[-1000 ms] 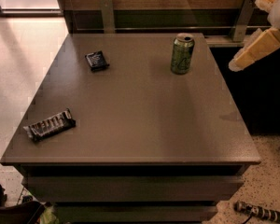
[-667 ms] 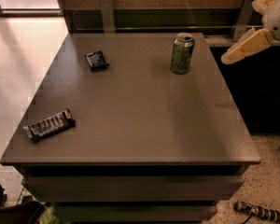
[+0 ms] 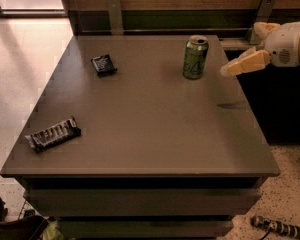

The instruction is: Move green can near rxbar chocolate

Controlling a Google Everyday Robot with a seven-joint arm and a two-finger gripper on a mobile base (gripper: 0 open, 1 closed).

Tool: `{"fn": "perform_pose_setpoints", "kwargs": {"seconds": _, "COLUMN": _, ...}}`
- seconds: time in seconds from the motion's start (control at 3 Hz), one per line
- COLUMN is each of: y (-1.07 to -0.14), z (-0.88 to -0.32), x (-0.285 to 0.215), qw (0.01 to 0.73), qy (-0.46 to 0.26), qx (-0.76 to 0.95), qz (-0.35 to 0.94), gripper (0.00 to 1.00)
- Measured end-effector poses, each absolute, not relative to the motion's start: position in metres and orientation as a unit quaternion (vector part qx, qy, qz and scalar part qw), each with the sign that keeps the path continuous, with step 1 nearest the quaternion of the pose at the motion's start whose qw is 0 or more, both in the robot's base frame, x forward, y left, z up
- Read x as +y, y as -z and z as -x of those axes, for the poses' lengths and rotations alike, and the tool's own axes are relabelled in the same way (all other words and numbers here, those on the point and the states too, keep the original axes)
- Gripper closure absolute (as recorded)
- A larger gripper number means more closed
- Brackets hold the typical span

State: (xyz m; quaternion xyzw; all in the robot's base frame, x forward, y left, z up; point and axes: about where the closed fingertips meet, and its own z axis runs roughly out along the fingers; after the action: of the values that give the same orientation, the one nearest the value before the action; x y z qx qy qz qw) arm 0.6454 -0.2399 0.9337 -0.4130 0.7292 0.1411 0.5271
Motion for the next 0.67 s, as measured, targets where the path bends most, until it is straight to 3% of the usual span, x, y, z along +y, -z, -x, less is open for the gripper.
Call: {"fn": "perform_pose_setpoints", "kwargs": {"seconds": 0.67, "y": -0.9222, "z": -0.6563, "x": -0.2222, "qw": 0.548, "qy": -0.173, "qx": 0.710, "qz": 0.408, "gripper": 0.00}}
